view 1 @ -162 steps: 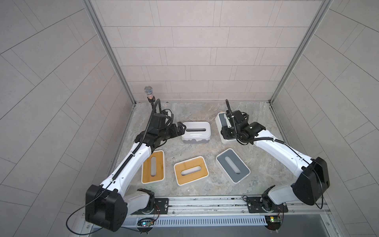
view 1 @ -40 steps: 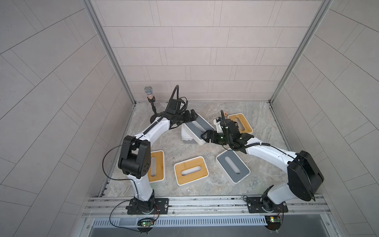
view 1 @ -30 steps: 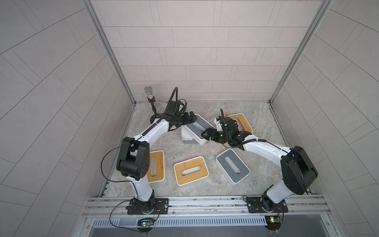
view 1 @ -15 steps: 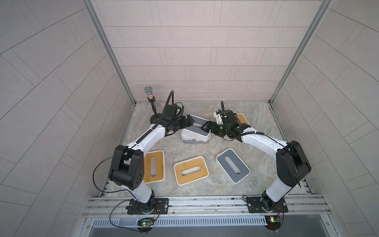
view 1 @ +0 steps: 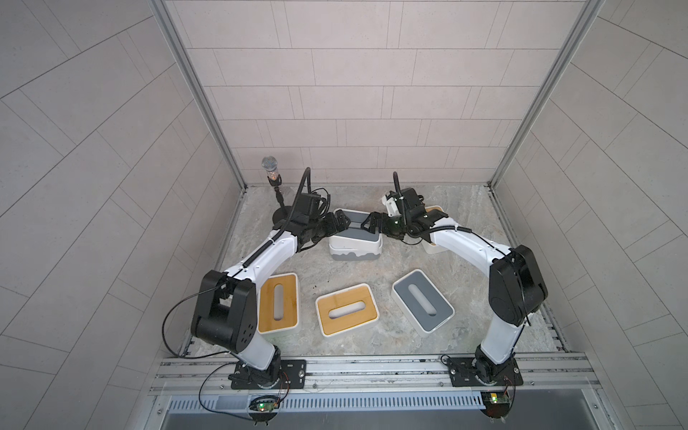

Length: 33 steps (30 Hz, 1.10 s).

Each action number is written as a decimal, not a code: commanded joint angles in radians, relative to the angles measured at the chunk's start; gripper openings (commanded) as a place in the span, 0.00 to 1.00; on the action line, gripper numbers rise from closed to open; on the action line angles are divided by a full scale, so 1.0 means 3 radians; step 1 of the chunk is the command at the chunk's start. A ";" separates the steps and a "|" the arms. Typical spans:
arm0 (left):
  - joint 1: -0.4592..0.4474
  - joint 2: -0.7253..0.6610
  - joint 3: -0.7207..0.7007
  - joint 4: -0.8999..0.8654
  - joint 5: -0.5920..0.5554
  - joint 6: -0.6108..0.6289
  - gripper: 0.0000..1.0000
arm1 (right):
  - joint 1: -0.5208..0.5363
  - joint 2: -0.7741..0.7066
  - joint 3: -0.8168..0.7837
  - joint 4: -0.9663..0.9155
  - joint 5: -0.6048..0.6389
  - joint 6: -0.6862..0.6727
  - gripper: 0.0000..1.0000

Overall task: Stack the tissue boxes
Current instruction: Place the tissue box at the tissue box.

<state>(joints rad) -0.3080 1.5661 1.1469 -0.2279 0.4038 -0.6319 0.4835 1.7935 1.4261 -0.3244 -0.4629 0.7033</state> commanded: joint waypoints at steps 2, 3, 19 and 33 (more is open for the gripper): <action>-0.0027 -0.0139 -0.0085 0.0095 0.0091 -0.0082 1.00 | 0.0014 0.0084 0.0128 -0.0092 -0.0067 -0.0103 0.99; -0.0026 -0.0159 -0.0100 0.0105 0.0091 -0.0093 1.00 | 0.0013 0.0102 0.0148 -0.0098 -0.0072 -0.0112 0.99; -0.0113 -0.0196 -0.0193 0.0251 0.0023 -0.0227 1.00 | -0.0019 0.0291 0.0482 -0.0339 -0.0054 -0.0244 0.99; -0.0124 -0.0230 -0.0128 0.0104 -0.0173 -0.0119 1.00 | -0.0002 0.0397 0.0627 -0.0405 -0.0114 -0.0216 0.99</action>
<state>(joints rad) -0.3344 1.5192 1.0897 -0.1951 0.3614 -0.6838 0.4709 1.8893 1.5806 -0.4397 -0.4683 0.6392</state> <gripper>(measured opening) 0.999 0.994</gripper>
